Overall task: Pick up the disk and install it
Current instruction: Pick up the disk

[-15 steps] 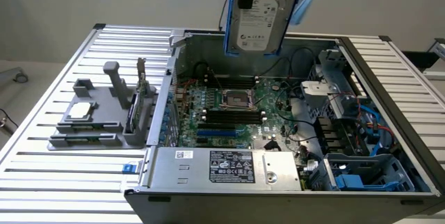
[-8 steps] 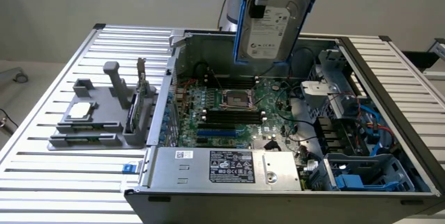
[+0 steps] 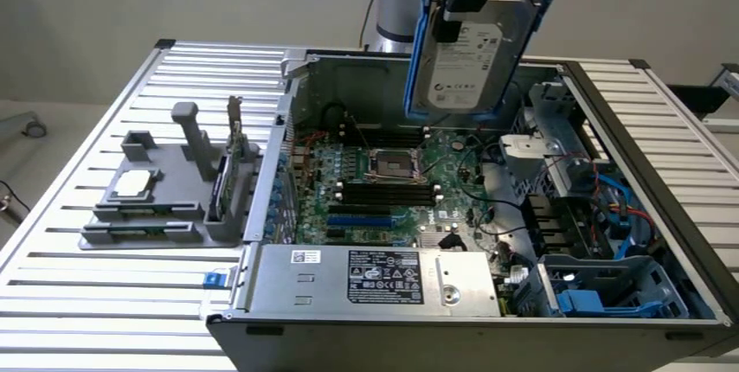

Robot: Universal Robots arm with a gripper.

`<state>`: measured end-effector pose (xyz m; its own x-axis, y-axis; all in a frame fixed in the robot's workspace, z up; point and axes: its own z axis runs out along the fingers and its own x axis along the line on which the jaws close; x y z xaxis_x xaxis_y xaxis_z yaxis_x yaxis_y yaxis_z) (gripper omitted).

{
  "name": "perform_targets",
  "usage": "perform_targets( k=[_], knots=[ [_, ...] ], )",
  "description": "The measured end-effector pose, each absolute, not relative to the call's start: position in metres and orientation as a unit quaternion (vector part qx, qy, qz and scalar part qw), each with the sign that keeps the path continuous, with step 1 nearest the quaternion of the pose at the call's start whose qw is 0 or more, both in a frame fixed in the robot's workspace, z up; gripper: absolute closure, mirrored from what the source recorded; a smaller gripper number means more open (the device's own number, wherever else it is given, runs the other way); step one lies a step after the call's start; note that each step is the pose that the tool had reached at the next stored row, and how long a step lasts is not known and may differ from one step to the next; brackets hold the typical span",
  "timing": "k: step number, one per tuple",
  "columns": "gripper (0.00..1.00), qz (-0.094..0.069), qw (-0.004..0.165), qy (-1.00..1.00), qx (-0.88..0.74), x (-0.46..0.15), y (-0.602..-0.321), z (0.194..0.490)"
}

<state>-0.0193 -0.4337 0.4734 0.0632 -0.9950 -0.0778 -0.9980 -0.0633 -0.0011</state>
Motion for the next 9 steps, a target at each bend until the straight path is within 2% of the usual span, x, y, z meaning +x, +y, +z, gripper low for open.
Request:
perform_targets(
  k=[9],
  knots=[
    [0.67, 0.022, 0.032, 0.684, -0.729, -0.009, -0.452, 0.473]
  ],
)
